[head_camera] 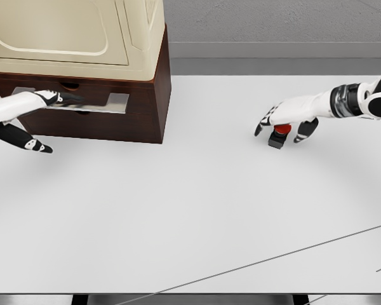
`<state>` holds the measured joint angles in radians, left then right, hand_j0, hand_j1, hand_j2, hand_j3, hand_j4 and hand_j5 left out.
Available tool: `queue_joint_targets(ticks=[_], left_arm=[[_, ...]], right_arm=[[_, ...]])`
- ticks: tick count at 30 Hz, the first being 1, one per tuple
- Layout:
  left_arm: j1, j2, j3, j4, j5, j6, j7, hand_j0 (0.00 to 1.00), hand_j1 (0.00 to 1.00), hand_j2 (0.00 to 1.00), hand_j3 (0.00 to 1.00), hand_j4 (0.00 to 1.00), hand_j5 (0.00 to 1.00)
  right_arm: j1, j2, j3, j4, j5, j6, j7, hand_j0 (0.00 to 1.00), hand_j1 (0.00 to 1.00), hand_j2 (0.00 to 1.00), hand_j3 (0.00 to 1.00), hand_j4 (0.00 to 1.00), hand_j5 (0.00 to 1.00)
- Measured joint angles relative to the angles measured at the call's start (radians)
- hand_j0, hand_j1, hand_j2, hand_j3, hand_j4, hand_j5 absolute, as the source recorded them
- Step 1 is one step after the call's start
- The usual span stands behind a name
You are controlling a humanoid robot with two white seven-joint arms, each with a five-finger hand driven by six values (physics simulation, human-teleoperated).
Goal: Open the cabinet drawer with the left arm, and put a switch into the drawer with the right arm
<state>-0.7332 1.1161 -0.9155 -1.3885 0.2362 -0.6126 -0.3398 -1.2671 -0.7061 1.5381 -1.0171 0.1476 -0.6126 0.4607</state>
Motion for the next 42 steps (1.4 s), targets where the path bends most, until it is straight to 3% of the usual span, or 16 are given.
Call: queue_joint_targets(ticks=[5,17,42], left_arm=[[0.001,0.004,0.000,-0.005,0.001,0.000,-0.001,1.00,1.00,1.00,1.00,1.00,1.00],[0.018,0.012,-0.001,-0.021,0.005,0.000,-0.001,1.00,1.00,1.00,1.00,1.00,1.00],[0.064,0.149,0.000,-0.139,0.071,-0.001,0.004,1.00,1.00,1.00,1.00,1.00,1.00]], right_arm=[[0.002,0.002,-0.004,0.000,0.001,0.000,0.019,0.54,0.54,0.54,0.54,0.54,0.54],[0.000,0.008,-0.011,-0.007,0.003,0.001,0.024,0.53,0.53,0.53,0.53,0.53,0.53],[-0.080,0.000,-0.022,-0.146,-0.005,0.000,0.024,0.51,0.51,0.51,0.51,0.51,0.51]])
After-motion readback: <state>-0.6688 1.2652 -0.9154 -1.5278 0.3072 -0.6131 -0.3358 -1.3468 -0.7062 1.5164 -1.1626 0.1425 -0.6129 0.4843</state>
